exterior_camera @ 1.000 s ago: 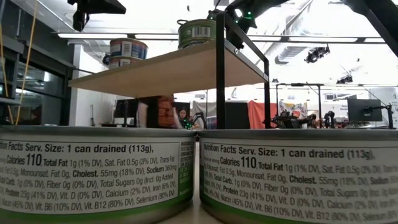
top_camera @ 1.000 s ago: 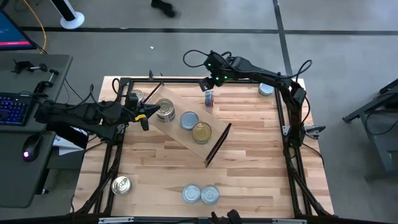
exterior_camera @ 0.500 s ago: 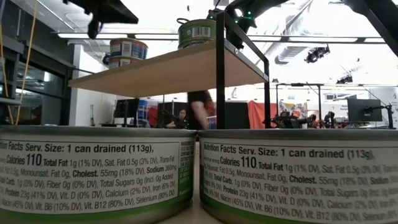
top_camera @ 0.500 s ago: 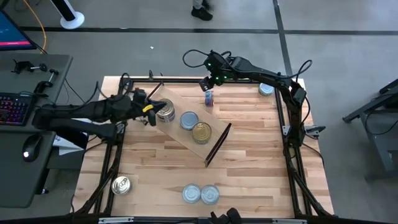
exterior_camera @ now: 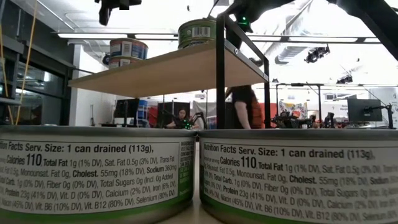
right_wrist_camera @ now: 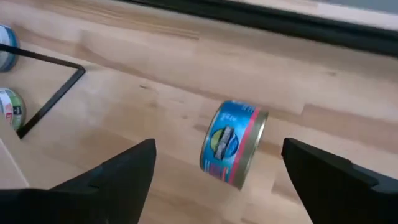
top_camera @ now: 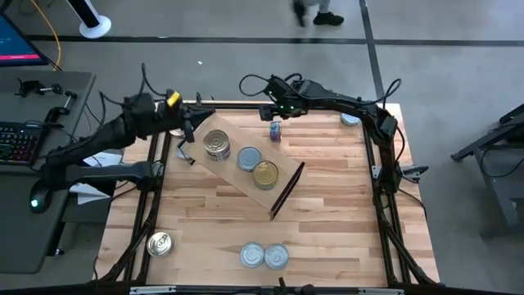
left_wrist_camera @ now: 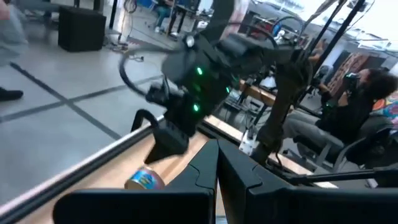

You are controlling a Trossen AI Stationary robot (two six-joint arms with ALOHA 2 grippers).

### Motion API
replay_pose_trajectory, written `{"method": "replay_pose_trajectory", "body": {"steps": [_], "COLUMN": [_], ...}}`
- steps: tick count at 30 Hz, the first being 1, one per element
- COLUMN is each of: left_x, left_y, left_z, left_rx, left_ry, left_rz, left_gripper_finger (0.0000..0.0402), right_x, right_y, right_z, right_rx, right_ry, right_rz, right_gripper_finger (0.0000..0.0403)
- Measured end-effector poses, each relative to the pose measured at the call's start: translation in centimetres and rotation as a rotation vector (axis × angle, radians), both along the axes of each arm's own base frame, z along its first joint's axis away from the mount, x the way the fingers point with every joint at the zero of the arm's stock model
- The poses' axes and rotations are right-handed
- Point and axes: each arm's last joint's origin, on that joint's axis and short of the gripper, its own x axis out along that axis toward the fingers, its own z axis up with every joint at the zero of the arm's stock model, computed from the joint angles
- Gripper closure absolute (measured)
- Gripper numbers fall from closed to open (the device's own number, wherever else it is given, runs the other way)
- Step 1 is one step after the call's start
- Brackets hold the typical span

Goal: Stack canned seafood by type on shelf
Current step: Stack the blue-pink tuna can on top of the blue-pink tuna can on the shelf

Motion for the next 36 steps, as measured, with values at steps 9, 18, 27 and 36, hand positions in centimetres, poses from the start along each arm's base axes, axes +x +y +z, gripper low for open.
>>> {"method": "replay_pose_trajectory", "body": {"steps": [9, 18, 27, 36], "left_x": [0.1, 0.5, 0.4, 0.4], "left_y": [1.8, 2.1, 2.1, 2.1], "left_z": [-0.9, -1.2, -1.2, -1.2], "left_rx": [-0.078, -0.052, -0.052, -0.053], "left_ry": [0.098, 0.132, 0.133, 0.133], "left_rz": [-0.045, -0.057, -0.056, -0.056], "left_gripper_finger": [0.0402, 0.0401, 0.0401, 0.0401], "right_x": [0.5, 1.4, 2.1, 2.7], "right_y": [-0.3, -0.7, -0.9, -0.2], "right_z": [-2.9, -5.3, -6.9, -6.8], "right_rx": [0.073, 0.122, 0.142, 0.041], "right_ry": [0.086, 0.102, 0.104, 0.128], "right_rz": [-0.075, -0.09, -0.092, -0.014], "right_gripper_finger": [0.0061, 0.0061, 0.0061, 0.0061]}}
